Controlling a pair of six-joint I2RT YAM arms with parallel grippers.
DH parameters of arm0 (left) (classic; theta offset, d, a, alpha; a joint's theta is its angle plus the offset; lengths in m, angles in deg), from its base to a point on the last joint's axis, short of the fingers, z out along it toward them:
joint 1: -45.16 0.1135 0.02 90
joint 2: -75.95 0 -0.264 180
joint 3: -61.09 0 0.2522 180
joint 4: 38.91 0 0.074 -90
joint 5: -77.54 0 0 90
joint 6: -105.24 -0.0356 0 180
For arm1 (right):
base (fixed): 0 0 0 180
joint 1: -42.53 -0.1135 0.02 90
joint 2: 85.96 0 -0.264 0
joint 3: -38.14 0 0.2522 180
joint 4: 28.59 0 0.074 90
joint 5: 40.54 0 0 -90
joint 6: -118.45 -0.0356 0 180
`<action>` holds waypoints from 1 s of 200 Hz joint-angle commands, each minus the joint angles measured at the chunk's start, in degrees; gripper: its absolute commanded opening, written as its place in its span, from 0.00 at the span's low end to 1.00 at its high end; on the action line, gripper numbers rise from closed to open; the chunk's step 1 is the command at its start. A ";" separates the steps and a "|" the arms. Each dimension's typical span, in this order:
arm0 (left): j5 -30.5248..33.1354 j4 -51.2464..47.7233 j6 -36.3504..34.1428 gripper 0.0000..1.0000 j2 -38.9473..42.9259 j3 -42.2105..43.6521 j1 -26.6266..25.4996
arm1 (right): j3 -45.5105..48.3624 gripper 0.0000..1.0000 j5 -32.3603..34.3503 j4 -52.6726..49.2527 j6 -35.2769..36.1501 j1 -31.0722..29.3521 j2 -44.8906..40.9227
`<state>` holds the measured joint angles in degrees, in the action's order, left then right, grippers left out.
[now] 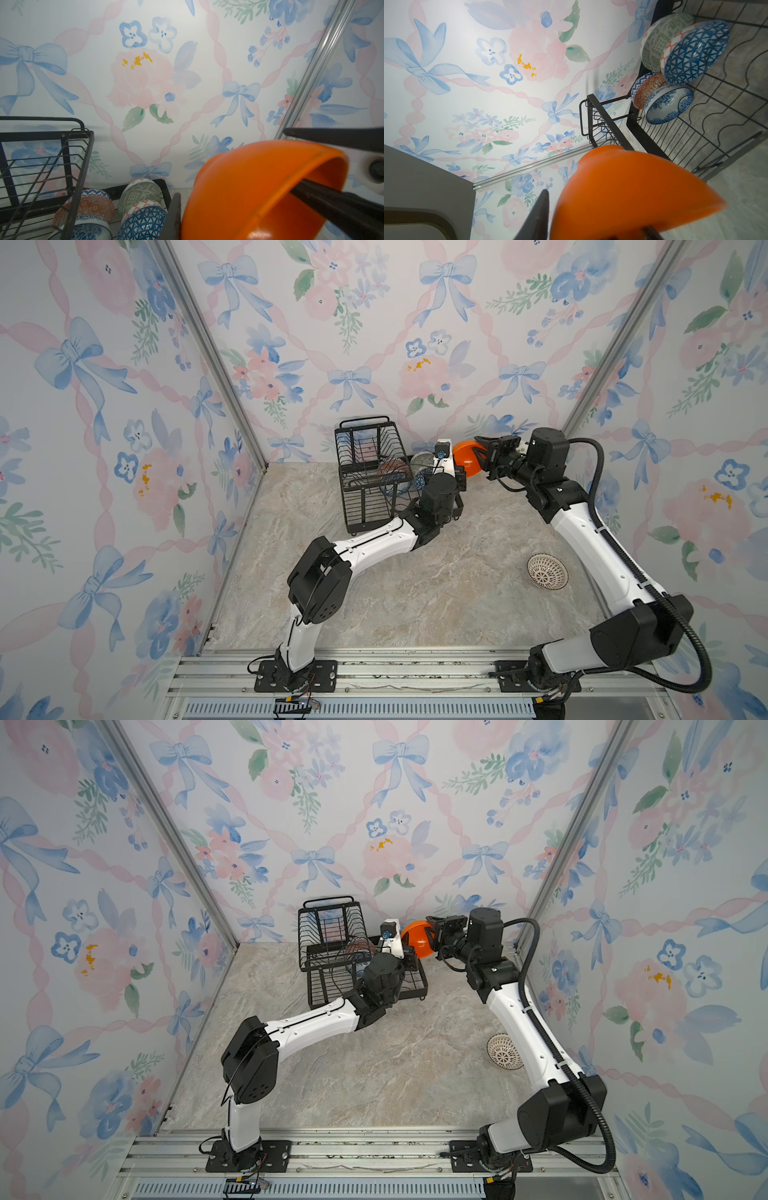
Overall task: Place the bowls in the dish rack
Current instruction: 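Carry the orange bowl toward the rack with the right gripper while the left draws back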
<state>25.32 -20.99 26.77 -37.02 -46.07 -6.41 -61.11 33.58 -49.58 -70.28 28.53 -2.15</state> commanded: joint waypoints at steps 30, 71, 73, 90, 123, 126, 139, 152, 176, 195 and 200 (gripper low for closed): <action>-0.29 2.05 -2.45 0.00 3.72 1.00 -0.60 | -0.28 0.09 2.72 5.02 0.23 0.02 -0.58; -0.17 1.90 -3.09 0.07 4.91 2.10 -0.61 | -1.17 0.00 2.87 6.47 1.67 -0.55 0.11; -0.23 1.90 -3.16 0.07 4.94 2.16 -0.61 | -1.08 0.00 2.87 6.75 1.61 -0.58 0.17; -0.10 1.89 -3.78 0.10 5.61 2.60 -0.53 | -1.23 0.00 2.24 8.92 0.80 -0.79 1.17; 0.85 0.67 -3.31 0.32 7.59 4.60 -0.54 | -2.26 0.00 1.03 12.87 0.92 -0.60 3.26; 0.95 0.36 -2.97 0.33 7.84 4.80 -0.49 | -2.28 0.00 0.98 12.99 1.02 -0.53 3.41; 1.20 -1.16 -2.06 0.45 9.32 6.23 -0.52 | -2.19 0.00 1.01 13.66 1.55 -0.08 3.72; 1.41 -2.23 -1.60 0.54 11.07 8.13 -0.66 | -1.81 0.00 0.98 14.80 2.26 0.37 4.14; 2.29 -7.70 0.73 0.70 15.13 11.05 -0.98 | -0.01 0.00 -0.64 19.86 3.27 0.99 5.59; 3.06 -15.06 3.06 0.90 18.54 12.33 -1.00 | 1.76 0.00 -2.61 22.75 5.80 1.21 6.53; 3.20 -17.47 3.91 0.96 19.45 12.37 -0.93 | 2.17 0.00 -3.02 23.02 6.93 1.17 6.71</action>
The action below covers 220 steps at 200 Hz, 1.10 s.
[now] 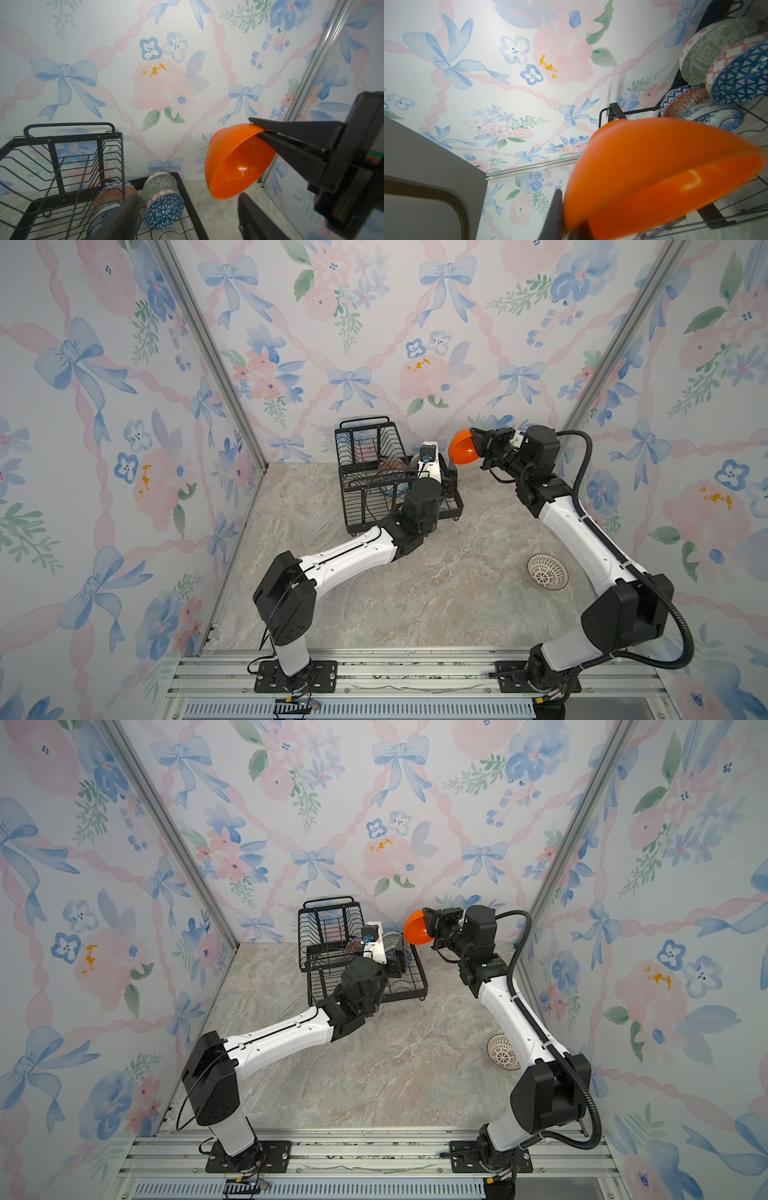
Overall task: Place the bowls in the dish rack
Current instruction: 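Carry the orange bowl toward the rack with the right gripper while the left draws back, then lower the orange bowl into a rack slot beside the blue-floral bowl with the right gripper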
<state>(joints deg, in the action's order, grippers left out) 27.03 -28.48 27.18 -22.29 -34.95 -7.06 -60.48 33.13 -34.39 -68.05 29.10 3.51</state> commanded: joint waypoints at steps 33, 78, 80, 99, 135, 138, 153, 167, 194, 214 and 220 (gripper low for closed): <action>-0.14 -24.00 8.87 0.98 10.20 2.19 0.94 | 5.04 0.00 -2.29 6.91 11.77 0.26 1.14; -8.19 -25.43 17.17 0.98 19.88 13.60 6.23 | 8.29 0.00 0.25 5.42 18.28 -1.71 3.22; -8.61 -25.49 17.59 0.98 20.26 14.05 6.56 | 8.41 0.00 0.43 5.33 18.29 -1.82 3.36; -11.28 -25.45 20.13 0.98 22.89 17.37 9.16 | 9.53 0.00 0.83 6.80 19.00 -3.07 5.02; -17.02 -25.50 19.57 0.98 25.33 21.62 13.32 | 10.63 0.00 1.84 11.54 17.61 -5.71 12.20; -17.61 -25.50 19.47 0.98 25.61 21.92 13.68 | 10.54 0.00 1.84 11.96 17.59 -5.91 12.77; -20.78 -25.62 18.73 0.98 26.57 23.04 15.62 | 9.33 0.00 2.15 11.17 18.33 -7.13 15.02; -23.45 -26.58 19.10 0.98 27.25 23.60 17.55 | 9.01 0.00 3.28 11.15 18.29 -8.27 16.49; -25.81 -26.64 19.57 0.98 27.60 25.46 19.16 | 8.06 0.00 3.18 13.35 16.92 -9.81 20.11; -26.83 -26.65 20.95 0.98 27.22 26.76 19.53 | 6.95 0.00 2.54 15.09 14.92 -10.62 22.46; -27.30 -26.62 21.10 0.98 27.12 26.95 19.61 | 6.58 0.00 2.34 15.88 14.74 -10.96 23.02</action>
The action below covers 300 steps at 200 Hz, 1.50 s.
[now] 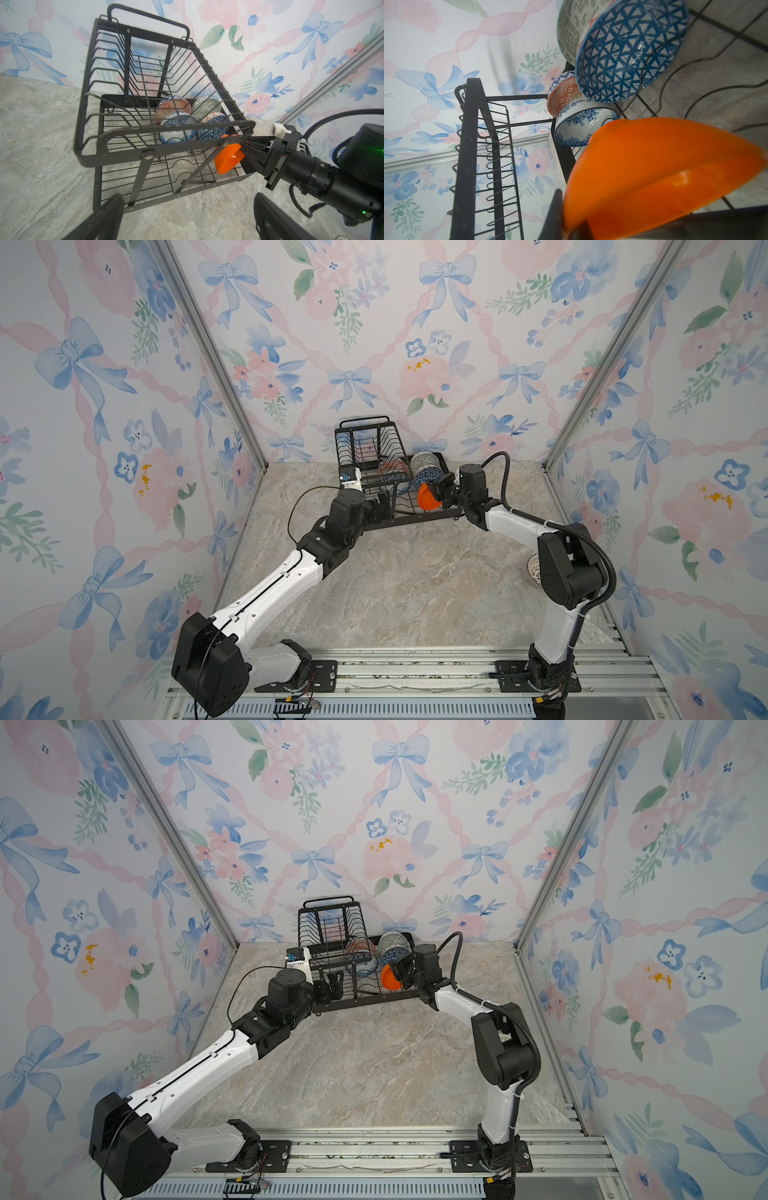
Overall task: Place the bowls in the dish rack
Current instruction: 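Lower the orange bowl into a rack slot beside the blue-floral bowl with the right gripper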
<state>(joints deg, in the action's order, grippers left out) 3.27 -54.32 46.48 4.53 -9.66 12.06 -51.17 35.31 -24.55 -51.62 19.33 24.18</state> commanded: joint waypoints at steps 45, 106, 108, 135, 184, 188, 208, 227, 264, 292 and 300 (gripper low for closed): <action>-4.90 -0.81 0.67 0.98 -0.72 0.93 1.11 | -5.54 0.00 0.07 7.58 -3.10 -3.18 6.53; -7.43 -0.79 0.25 0.98 -2.99 0.05 1.18 | -10.64 0.00 0.69 10.16 -5.66 -4.84 12.10; -7.52 -0.78 0.18 0.98 -3.13 0.00 1.19 | -10.77 0.00 0.70 10.11 -5.70 -4.90 12.28; -7.99 -0.81 0.04 0.98 -3.64 -0.20 1.28 | -12.95 0.00 1.28 11.05 -7.47 -5.61 14.57; -8.92 -0.76 -0.24 0.98 -4.43 -0.28 1.91 | -16.89 0.00 1.49 11.93 -9.43 -6.47 18.75; -9.03 -0.83 -0.27 0.98 -4.53 -0.37 1.98 | -17.17 0.00 1.54 12.07 -9.55 -6.56 19.02; -9.48 -0.77 -0.42 0.98 -4.94 -0.53 2.34 | -18.63 0.00 1.41 11.99 -9.84 -6.69 20.40; -10.07 -0.76 -0.44 0.98 -5.29 -0.56 2.77 | -19.74 0.00 1.41 11.65 -9.77 -6.85 21.48; -10.65 -0.81 -0.22 0.98 -5.44 -0.39 3.21 | -20.74 0.00 1.50 11.90 -10.29 -7.21 23.14; -10.72 -0.77 -0.08 0.98 -5.15 0.02 3.40 | -20.61 0.00 1.66 12.69 -10.58 -7.46 23.82; -10.70 -0.81 -0.06 0.98 -5.14 0.13 3.48 | -20.41 0.00 1.65 12.89 -10.72 -7.56 24.06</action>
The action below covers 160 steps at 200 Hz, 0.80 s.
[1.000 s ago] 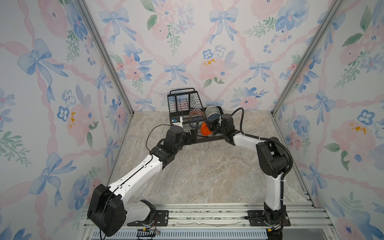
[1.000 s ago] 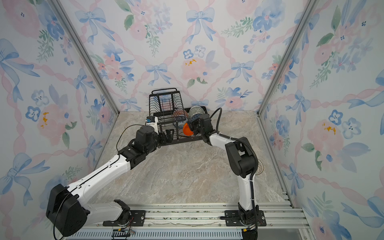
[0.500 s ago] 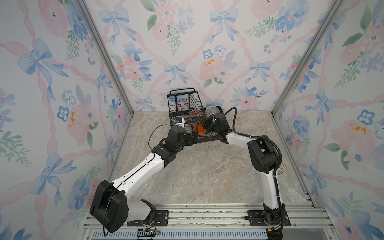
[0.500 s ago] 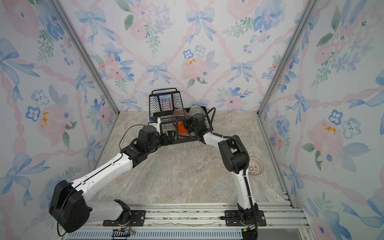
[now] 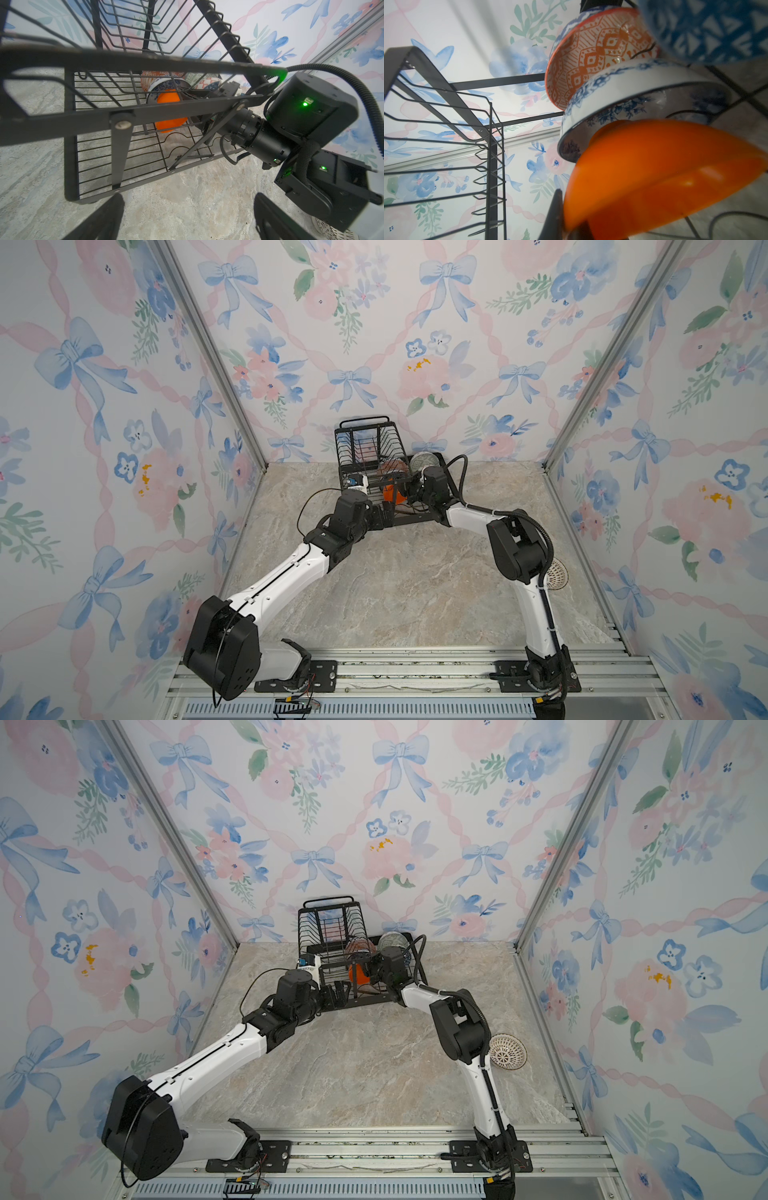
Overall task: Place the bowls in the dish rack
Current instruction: 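Lower the orange bowl into a rack slot beside the blue-floral bowl with the right gripper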
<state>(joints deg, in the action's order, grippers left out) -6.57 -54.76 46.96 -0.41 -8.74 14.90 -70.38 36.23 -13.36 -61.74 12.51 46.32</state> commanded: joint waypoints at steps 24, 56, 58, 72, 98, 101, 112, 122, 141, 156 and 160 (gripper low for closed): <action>-0.88 -0.37 -0.45 0.98 0.05 -0.53 0.72 | -0.08 0.00 1.25 3.04 -1.40 -1.09 2.10; -1.06 -0.41 -0.27 0.98 0.24 -0.26 0.73 | 1.65 0.00 1.63 3.80 -1.97 -1.49 1.71; -1.06 -0.36 -0.33 0.98 0.18 -0.20 0.73 | 1.87 0.00 1.63 3.81 -1.97 -1.54 1.63; -1.06 -0.36 -0.27 0.98 0.23 -0.18 0.73 | 3.23 0.00 2.12 4.19 -2.11 -1.79 1.01; -1.06 -0.32 -0.08 0.98 0.49 0.08 0.69 | 6.22 0.00 3.25 5.59 -2.96 -2.32 -0.01; -1.01 -0.36 -0.06 0.98 0.49 0.09 0.72 | 6.45 0.00 3.30 5.61 -3.11 -2.33 -0.08; -0.96 -0.37 0.08 0.98 0.67 0.25 0.74 | 7.53 0.00 3.42 6.38 -3.88 -2.47 -0.31; -1.03 -0.36 0.06 0.98 0.70 0.35 0.73 | 8.60 0.00 3.70 7.31 -4.70 -2.58 -0.30; -1.06 -0.37 0.25 0.98 1.01 0.61 0.73 | 10.47 0.00 4.41 8.53 -5.55 -2.76 -0.98; -1.14 -0.37 0.35 0.98 1.27 1.02 0.72 | 11.16 0.00 4.84 8.30 -5.35 -3.05 -1.63; -1.08 -0.31 0.45 0.98 1.36 1.04 0.73 | 11.26 0.00 4.80 8.13 -5.29 -3.09 -1.68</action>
<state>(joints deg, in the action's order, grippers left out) -7.03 -54.73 47.01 -0.39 -8.70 15.21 -61.66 40.27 -2.06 -66.09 11.24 44.88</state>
